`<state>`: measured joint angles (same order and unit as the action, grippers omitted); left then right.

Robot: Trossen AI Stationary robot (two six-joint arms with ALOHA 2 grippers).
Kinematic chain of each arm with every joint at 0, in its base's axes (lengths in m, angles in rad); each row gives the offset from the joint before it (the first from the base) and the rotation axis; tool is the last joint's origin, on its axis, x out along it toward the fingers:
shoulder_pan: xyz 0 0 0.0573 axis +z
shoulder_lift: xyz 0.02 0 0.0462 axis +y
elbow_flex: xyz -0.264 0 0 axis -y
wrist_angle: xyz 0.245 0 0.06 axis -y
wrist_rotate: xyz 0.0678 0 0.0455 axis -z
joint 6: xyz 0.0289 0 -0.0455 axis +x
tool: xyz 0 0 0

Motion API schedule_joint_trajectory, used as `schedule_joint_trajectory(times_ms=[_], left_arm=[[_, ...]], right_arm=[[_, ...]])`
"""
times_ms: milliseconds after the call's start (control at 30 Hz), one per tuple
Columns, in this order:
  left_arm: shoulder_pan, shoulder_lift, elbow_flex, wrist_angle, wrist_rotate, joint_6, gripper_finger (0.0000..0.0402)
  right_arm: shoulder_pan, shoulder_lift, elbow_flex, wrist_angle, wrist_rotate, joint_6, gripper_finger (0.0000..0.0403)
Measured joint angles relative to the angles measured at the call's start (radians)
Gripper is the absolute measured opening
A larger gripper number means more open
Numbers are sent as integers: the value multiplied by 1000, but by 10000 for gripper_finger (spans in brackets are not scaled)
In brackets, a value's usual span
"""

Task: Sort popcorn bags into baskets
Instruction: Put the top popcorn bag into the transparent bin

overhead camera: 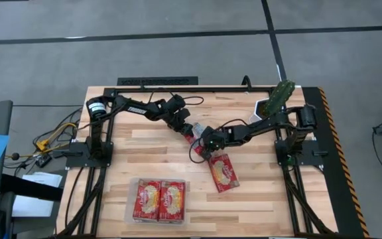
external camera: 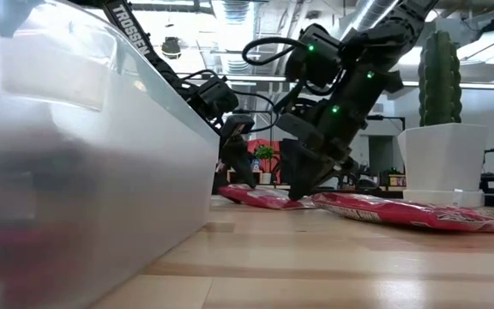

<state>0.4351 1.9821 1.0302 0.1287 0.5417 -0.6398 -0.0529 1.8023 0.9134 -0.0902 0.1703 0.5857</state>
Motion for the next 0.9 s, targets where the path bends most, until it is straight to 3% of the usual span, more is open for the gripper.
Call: schedule_joint_trajectory(times_ms=[100, 300, 633, 900], left_arm=[[1, 1, 0, 1, -4, -26, 154], [13, 2, 26, -13, 37, -56, 20], [26, -92, 116, -162, 219, 4, 8], [-27, -360, 166, -676, 296, 314, 9]], right_arm=[[-7, -6, -1, -2, 1, -11, 21], [-11, -112, -4, -44, 14, -60, 13], [-15, -474, -3, -304, 160, -101, 24], [-13, -638, -2, -411, 238, -115, 15]])
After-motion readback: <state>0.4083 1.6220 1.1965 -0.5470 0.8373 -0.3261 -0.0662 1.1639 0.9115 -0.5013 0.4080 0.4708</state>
